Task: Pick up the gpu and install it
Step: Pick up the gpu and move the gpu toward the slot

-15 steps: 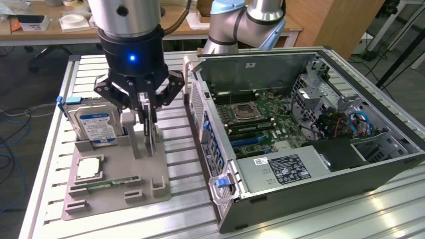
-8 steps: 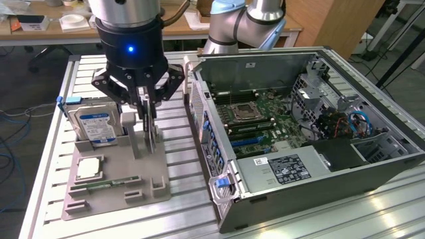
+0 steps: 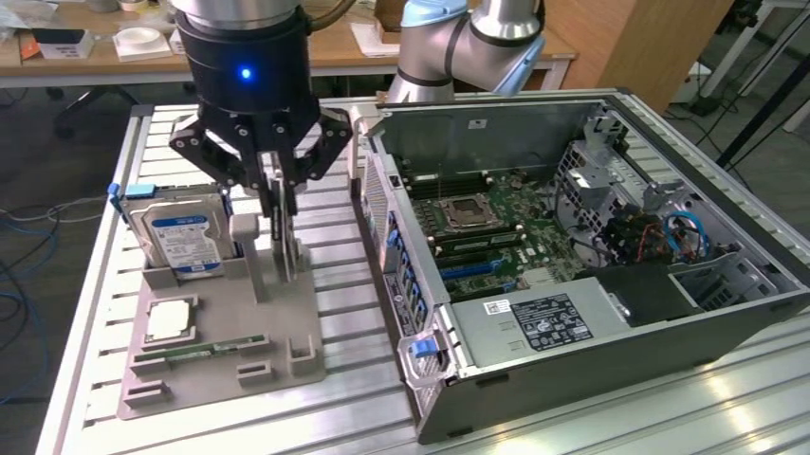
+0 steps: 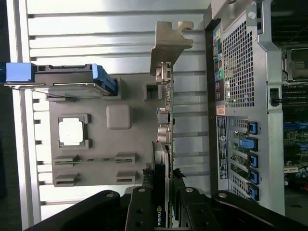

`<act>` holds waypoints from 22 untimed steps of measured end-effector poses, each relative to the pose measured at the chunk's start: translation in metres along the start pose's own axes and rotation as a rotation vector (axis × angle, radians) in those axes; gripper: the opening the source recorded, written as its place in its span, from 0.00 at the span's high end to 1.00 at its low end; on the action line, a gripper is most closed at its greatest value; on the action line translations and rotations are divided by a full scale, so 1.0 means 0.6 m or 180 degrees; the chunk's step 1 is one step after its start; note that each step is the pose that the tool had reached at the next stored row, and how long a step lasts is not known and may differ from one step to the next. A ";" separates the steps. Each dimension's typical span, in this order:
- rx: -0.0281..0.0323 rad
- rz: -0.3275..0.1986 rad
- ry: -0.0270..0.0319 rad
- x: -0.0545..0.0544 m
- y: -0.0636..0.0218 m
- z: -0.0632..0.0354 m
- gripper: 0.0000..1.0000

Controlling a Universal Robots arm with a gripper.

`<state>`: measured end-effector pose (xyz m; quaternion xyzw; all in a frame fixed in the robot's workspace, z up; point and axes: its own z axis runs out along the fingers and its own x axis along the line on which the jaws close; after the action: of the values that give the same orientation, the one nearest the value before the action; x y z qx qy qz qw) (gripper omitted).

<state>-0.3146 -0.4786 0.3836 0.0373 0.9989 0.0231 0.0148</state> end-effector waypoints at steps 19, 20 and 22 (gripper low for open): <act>0.0000 0.0000 0.0000 -0.001 0.002 -0.051 0.74; 0.0000 0.0000 0.0000 -0.001 0.002 -0.051 0.74; 0.0000 0.0000 0.0000 -0.001 0.002 -0.051 0.74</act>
<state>-0.3145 -0.4785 0.4145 0.0373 0.9989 0.0231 0.0148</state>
